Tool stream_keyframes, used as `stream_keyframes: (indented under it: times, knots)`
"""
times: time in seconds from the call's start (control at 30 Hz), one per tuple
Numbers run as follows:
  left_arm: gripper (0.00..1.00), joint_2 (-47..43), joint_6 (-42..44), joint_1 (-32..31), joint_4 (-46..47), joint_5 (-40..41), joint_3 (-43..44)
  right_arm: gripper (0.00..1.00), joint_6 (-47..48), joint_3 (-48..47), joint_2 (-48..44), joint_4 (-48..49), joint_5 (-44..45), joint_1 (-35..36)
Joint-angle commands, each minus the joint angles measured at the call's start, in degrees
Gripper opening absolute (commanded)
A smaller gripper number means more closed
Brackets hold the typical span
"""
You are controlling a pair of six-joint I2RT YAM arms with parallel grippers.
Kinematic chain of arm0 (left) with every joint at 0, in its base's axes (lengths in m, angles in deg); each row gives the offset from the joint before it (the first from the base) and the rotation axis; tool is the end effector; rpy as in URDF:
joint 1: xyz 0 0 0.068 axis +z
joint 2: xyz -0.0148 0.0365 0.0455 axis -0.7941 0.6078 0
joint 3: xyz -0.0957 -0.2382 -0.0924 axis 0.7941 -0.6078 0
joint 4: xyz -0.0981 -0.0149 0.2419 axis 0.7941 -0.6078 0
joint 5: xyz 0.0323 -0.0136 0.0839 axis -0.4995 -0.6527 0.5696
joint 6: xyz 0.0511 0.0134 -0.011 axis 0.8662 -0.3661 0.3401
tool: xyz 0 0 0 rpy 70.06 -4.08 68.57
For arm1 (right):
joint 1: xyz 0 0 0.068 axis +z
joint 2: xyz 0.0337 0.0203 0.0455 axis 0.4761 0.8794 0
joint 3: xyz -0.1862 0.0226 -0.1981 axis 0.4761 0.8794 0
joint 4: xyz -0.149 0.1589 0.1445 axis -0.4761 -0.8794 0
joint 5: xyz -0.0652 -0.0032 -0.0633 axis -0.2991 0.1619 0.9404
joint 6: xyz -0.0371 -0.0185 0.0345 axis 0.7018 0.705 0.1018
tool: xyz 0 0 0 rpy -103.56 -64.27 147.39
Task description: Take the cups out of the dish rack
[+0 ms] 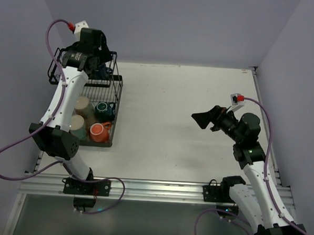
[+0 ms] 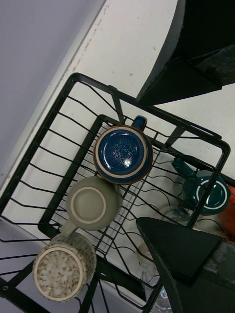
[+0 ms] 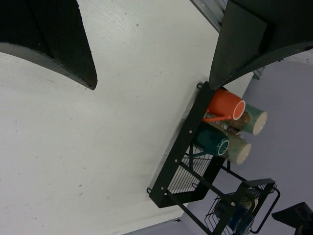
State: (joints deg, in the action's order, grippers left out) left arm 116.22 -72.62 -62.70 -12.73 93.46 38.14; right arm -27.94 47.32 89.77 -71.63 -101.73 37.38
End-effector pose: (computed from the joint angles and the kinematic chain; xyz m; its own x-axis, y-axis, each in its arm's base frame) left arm 0.3515 -0.0458 0.4348 -0.3774 -0.3949 -0.8376 -0.4828 0.8558 -0.1859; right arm 0.1699 0.0444 0.3059 -0.4677 0.4208 -0.7773 -0.4219 0.6665 0.6146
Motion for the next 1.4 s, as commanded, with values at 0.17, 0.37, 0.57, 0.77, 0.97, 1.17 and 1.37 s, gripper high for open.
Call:
stream_keyframes:
  times: [0.17, 0.37, 0.57, 0.77, 0.97, 1.17, 1.37]
  knots:
    - [1.00, 1.57, -6.35, 0.02, -2.24, 1.11, 1.19, 0.99, 1.48, -0.44, 0.43, -0.05, 1.55, 1.77]
    - [1.00, 4.73, -7.14, 0.02, -1.61, 0.58, 0.48, 0.99, 1.92, -0.53, -0.01, -0.40, 2.43, 2.39]
    - [0.97, 7.28, -6.35, -0.06, -0.48, 0.14, 1.18, 0.99, 2.01, -0.62, 0.78, -0.14, 2.69, 3.27]
    - [0.92, 8.86, -5.82, -0.06, -0.39, 1.01, 1.80, 0.99, 2.27, -0.97, 2.09, -0.14, 3.22, 4.32]
    - [0.81, 8.25, -5.65, -0.06, -0.47, 1.80, 0.66, 0.99, 2.36, -0.97, 2.89, 0.13, 4.01, 4.59]
    - [0.68, 6.23, -5.30, -0.06, -0.39, 2.16, -1.36, 0.99, 2.53, -1.23, 3.59, -0.31, 5.06, 4.67]
    - [0.40, 5.00, -4.51, -0.06, 0.14, 2.25, -0.66, 0.99, 2.45, -1.41, 4.20, -0.14, 4.80, 4.67]
